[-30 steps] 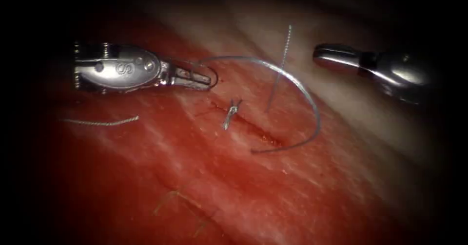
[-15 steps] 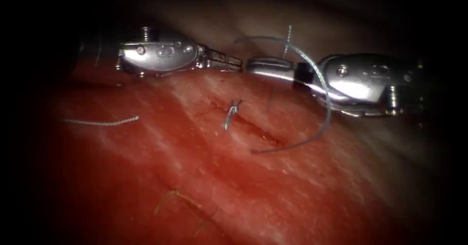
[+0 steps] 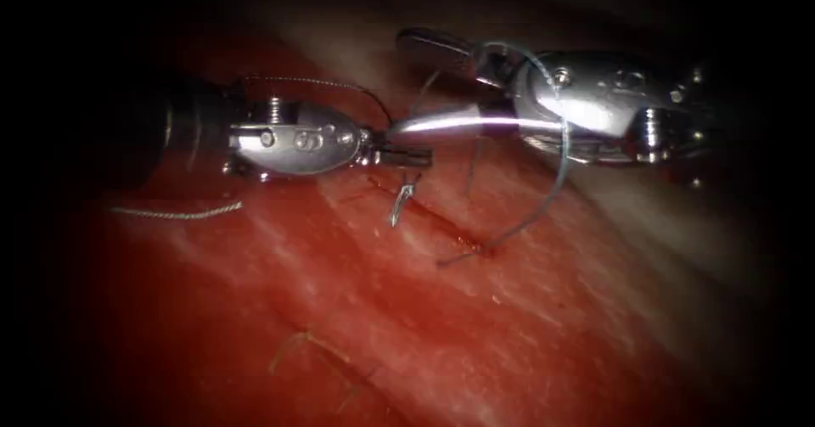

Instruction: Wound Closure

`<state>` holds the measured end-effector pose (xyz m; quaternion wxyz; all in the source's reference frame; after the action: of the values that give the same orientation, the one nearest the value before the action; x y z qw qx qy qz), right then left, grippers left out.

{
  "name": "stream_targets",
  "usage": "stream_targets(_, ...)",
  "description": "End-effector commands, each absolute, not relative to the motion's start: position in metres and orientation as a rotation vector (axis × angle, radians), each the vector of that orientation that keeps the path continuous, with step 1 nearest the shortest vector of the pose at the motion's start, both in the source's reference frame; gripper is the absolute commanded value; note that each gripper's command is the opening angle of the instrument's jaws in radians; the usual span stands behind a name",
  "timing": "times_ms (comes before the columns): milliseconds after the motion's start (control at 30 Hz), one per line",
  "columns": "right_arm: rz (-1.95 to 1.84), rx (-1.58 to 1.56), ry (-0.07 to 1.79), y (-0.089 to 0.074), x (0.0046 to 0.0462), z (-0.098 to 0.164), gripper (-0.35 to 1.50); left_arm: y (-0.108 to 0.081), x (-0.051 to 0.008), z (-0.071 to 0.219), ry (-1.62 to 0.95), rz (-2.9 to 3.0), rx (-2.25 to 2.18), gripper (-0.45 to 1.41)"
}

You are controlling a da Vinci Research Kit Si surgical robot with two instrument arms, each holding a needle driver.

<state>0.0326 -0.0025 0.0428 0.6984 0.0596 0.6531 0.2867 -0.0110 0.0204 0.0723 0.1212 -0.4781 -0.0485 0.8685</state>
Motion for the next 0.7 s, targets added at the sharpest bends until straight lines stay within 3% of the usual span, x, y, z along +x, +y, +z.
stream_targets(33,0.654,0.116,1.44,-0.0027,0.0337,0.0437,1.38,0.02,-0.0114,0.0723,-0.136,2.543,-1.4,-0.45)
stream_targets(700,0.633,-0.032,1.104,-0.0036,0.0335,0.0492,1.38,0.0172,-0.0104,0.0659,-0.048,2.629,-1.334,-0.45)
